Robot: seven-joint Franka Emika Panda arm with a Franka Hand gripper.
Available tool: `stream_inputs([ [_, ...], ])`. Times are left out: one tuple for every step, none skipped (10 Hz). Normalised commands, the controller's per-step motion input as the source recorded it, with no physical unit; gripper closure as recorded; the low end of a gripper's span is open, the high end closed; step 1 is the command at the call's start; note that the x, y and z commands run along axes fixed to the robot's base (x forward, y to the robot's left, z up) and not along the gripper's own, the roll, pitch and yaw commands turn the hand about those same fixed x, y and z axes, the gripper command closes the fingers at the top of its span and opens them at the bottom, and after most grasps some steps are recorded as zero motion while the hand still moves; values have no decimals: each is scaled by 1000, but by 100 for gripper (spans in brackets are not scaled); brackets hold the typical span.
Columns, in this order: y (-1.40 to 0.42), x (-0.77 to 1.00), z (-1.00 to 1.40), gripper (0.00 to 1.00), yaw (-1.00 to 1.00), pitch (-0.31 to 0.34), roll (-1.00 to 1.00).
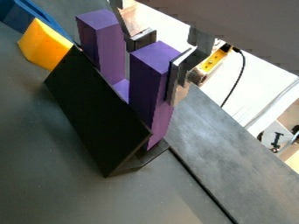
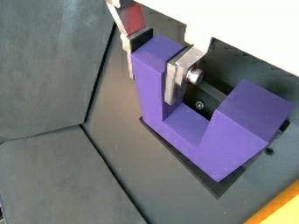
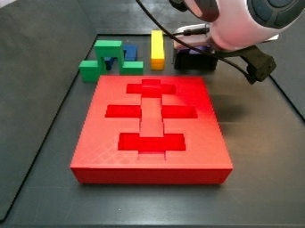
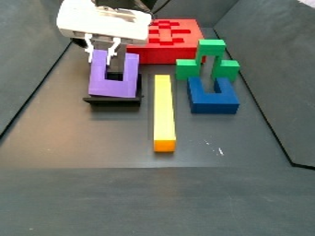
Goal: Pick up the purple object. Move up. Place the purple object on the fixture. Regrasp the purple object. Move to above the board. Insert the purple object.
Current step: Regrasp the purple object.
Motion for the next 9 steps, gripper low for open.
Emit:
stream_inputs([
  [0, 0, 0, 100, 0, 0, 0],
  [0, 0, 0, 100, 0, 0, 0],
  [0, 0, 0, 100, 0, 0, 0],
  [0, 0, 0, 100, 0, 0, 0],
  [0, 0, 0, 100, 0, 0, 0],
  [0, 0, 0, 100, 0, 0, 0],
  [0, 0, 0, 100, 0, 0, 0],
  [0, 0, 0, 100, 0, 0, 0],
  [0, 0, 0, 100, 0, 0, 0],
])
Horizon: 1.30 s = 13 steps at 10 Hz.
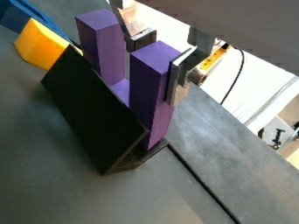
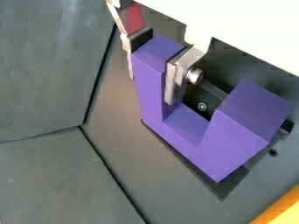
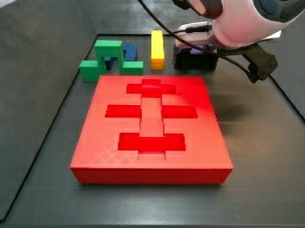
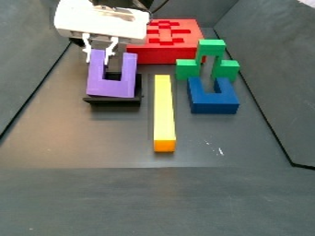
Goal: Pick up the purple object. Move up. Place the purple object on the fixture. Regrasp the purple object. Move to above the board. Insert the purple object.
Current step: Regrasp the purple object, then move to above the board.
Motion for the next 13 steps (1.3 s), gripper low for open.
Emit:
stream_inputs([
  [0, 0, 0, 100, 0, 0, 0],
  [0, 0, 1400, 100, 0, 0, 0],
  [-20, -24, 1400, 100, -61, -5, -4],
  [-45, -64, 1400, 100, -64, -18, -58],
  [-24, -79, 1400, 100, -57, -8, -38],
  [-33, -63, 1400, 100, -55, 16, -40],
  [-42, -59, 1400, 100, -47, 56, -22],
  [-40, -59, 1400, 100, -37, 59, -2],
  [-26, -28, 650, 100, -6, 75, -11],
  [-12, -15, 398, 100, 7, 87, -3],
  [-11, 12, 188, 100, 27, 86, 16],
  [-1400, -1179, 278, 100, -135, 158, -1000],
  [-1400, -1196, 271, 100, -131, 151, -1000],
])
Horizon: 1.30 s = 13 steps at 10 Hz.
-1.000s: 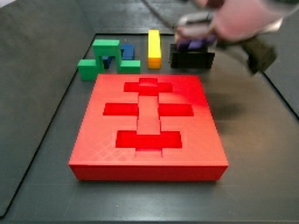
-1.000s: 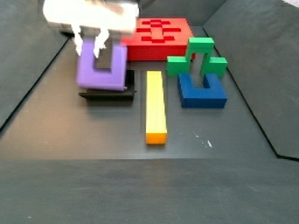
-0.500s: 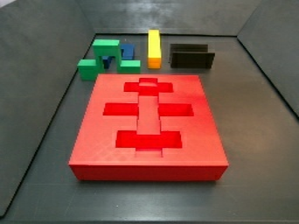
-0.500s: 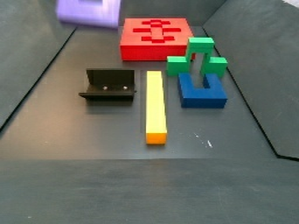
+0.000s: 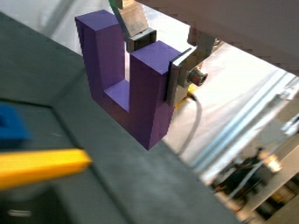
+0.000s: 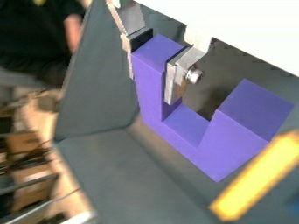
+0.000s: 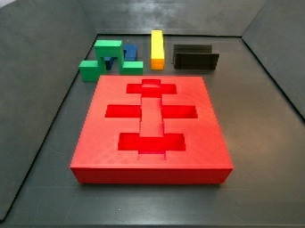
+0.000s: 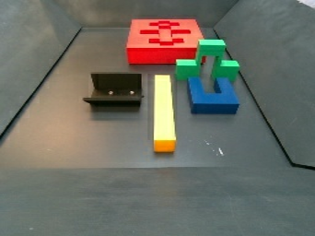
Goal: Pick up the purple object. Move up. Place the purple object on the fixture. Regrasp the purple object. Move to above the board. Insert the purple object.
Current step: Move to above the board.
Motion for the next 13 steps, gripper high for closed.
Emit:
stream_inputs([
  [-1400, -1248, 291, 100, -121, 140, -1000],
  [-1400, -1302, 257, 100, -109, 148, -1000],
  [-1400, -1277, 266, 100, -105, 158, -1000],
  [-1400, -1303, 287, 100, -89, 162, -1000],
  [-944, -909, 173, 100, -83, 167, -1000],
  [-406, -434, 78, 100, -68, 167, -1000],
  [-201, -231, 37, 100, -59, 171, -1000],
  [-65, -115, 23, 100, -41, 160, -1000],
  [-23, -89, 3, 100, -32, 148, -1000],
  [13, -71, 15, 100, -15, 126, -1000],
  [18, -68, 5, 100, -16, 109, -1000],
  [32, -58, 3, 100, -5, 48, -689],
  [20, -55, 2, 100, -5, 17, -469],
])
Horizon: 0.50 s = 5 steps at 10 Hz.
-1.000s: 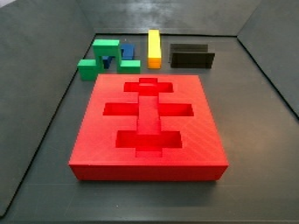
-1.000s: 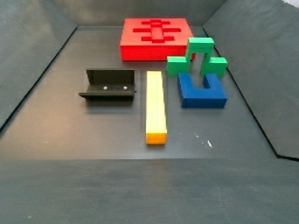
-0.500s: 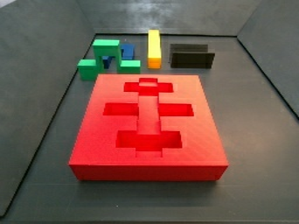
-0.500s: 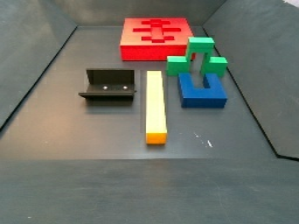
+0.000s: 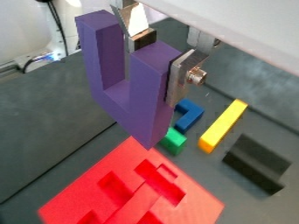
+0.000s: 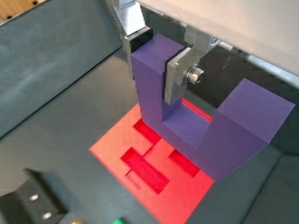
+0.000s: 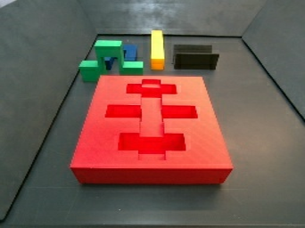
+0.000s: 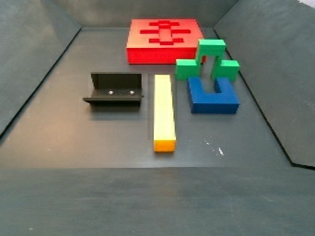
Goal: Pick up the purple object. Move up. Place the purple object on the fixture. Regrasp the purple object. Move to above the board. Insert the purple object.
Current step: Move to above the board, then insert the purple object.
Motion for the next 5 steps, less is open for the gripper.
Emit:
stream_inputs([
  [14, -40, 1, 100, -1, -2, -272],
  [14, -30, -1, 100, -6, -11, -212],
  [-357, 246, -326, 100, 186, -70, 90],
  [-551, 240, -337, 100, 257, -66, 184],
  [-580, 277, -363, 100, 274, -67, 170],
])
